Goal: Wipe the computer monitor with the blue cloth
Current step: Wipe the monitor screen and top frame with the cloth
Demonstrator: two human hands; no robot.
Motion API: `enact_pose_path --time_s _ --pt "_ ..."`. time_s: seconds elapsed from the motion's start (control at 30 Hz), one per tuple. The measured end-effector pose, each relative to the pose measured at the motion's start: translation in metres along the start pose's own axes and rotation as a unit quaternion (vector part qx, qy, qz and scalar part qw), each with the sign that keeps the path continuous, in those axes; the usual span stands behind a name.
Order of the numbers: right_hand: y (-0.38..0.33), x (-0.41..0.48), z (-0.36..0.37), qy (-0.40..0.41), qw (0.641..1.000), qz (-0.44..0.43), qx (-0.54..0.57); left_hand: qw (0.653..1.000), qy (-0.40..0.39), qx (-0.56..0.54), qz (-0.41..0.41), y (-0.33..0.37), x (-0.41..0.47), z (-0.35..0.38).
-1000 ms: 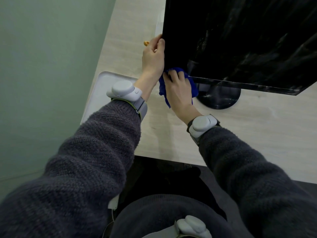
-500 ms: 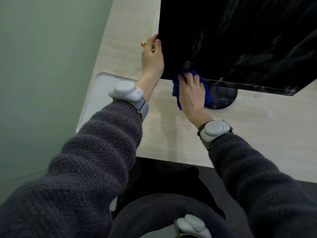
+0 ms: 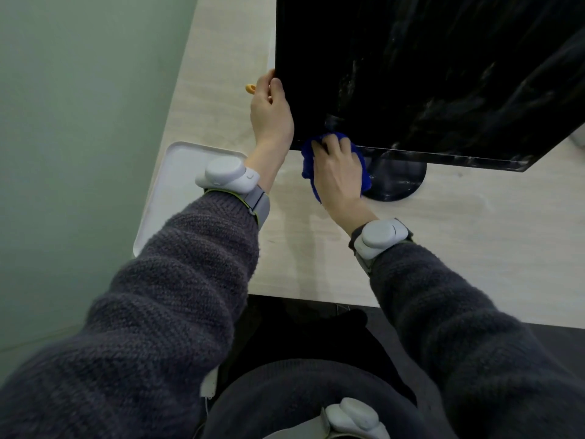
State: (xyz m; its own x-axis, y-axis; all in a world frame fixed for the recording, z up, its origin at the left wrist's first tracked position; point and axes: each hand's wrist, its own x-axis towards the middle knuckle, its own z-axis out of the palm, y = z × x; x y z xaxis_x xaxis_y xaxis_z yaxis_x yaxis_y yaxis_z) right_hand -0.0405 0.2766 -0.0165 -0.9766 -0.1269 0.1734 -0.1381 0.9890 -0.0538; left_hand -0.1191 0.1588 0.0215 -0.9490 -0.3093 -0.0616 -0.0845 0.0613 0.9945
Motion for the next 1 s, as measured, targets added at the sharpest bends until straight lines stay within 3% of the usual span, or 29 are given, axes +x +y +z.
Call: enact_pose_path --time_s 0.2,0.33,0.57,0.67,0.83,1.0 --pt "0.014 0.001 -0.011 0.062 0.997 0.041 0.03 1.0 0.01 -0.012 -0.01 0.003 0.0 0.004" --pt "0.005 0.017 -0.04 0.152 0.987 -0.001 0.043 0.999 0.025 -0.03 0.002 0.027 0.008 0.011" --pt "0.007 0.064 -0.127 0.338 0.937 -0.057 0.061 0.994 0.047 -0.07 0.066 0.099 0.021 0.028" --pt "0.008 0.083 -0.159 0.379 0.922 -0.071 0.042 0.993 0.068 -0.065 0.074 0.12 0.03 0.03" --pt "0.009 0.12 -0.197 0.414 0.907 -0.079 0.01 0.993 0.064 -0.057 0.077 0.133 0.034 0.029" --pt "0.013 0.141 -0.183 0.294 0.95 -0.085 -0.066 0.993 0.047 -0.09 0.055 0.131 0.033 0.025"
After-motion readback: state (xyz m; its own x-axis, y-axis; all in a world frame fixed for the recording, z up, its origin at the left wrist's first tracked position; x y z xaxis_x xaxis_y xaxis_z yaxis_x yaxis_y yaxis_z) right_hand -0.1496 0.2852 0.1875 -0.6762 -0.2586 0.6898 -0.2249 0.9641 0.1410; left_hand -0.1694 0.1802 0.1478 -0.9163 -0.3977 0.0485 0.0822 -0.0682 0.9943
